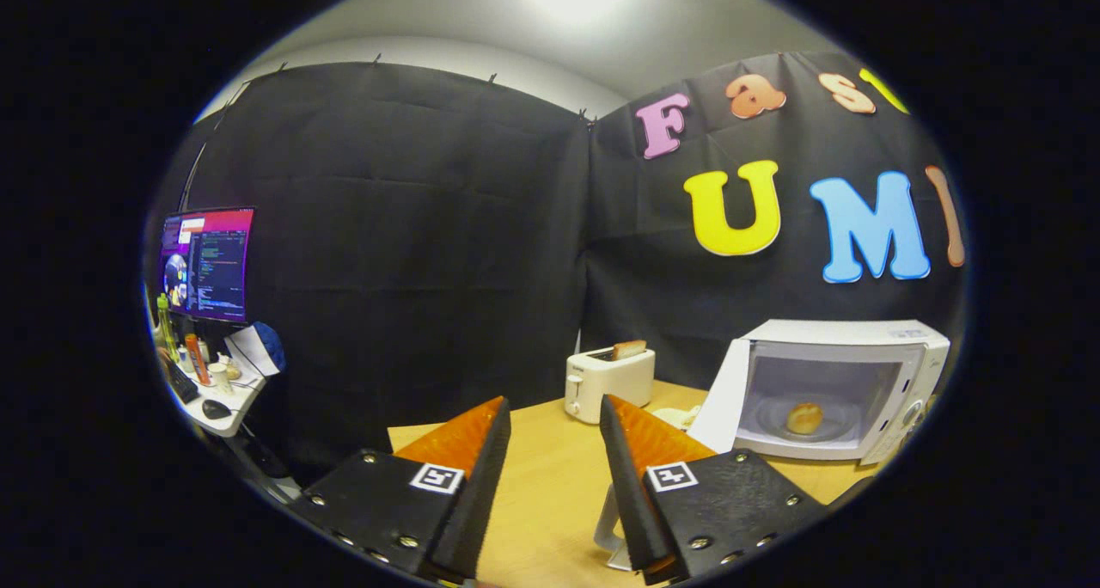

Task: Open the microwave, put the food inside, and close the microwave door.

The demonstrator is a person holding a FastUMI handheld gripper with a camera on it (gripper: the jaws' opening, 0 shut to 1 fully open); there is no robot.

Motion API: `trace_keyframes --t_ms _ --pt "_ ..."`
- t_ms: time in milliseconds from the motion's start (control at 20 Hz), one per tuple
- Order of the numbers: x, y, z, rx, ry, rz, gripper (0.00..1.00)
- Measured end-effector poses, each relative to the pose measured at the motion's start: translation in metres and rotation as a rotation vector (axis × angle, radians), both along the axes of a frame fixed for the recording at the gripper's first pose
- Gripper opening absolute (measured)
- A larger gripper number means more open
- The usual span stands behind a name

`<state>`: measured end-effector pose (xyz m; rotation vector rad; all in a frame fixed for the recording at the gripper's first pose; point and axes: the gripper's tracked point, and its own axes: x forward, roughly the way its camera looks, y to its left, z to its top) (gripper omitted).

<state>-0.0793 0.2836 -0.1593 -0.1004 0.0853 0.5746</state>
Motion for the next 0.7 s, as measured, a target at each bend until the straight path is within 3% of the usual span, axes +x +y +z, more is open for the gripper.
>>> trace_keyframes --t_ms 50,150,300,500,650,700 --pt "0.004 0.009 -0.01 -0.002 -0.002 0.013 0.58" --pt "0.003 0.017 -0.029 -0.005 0.053 0.023 0.53" --pt "-0.004 0.032 -0.046 0.027 0.146 0.069 0.53" --pt "0.005 0.016 -0.083 -0.031 0.2 0.021 0.17" --pt "0.012 -0.006 -0.106 -0.049 0.232 -0.037 0.12" --pt "0.015 -0.006 -0.116 -0.057 0.256 -0.044 0.01"
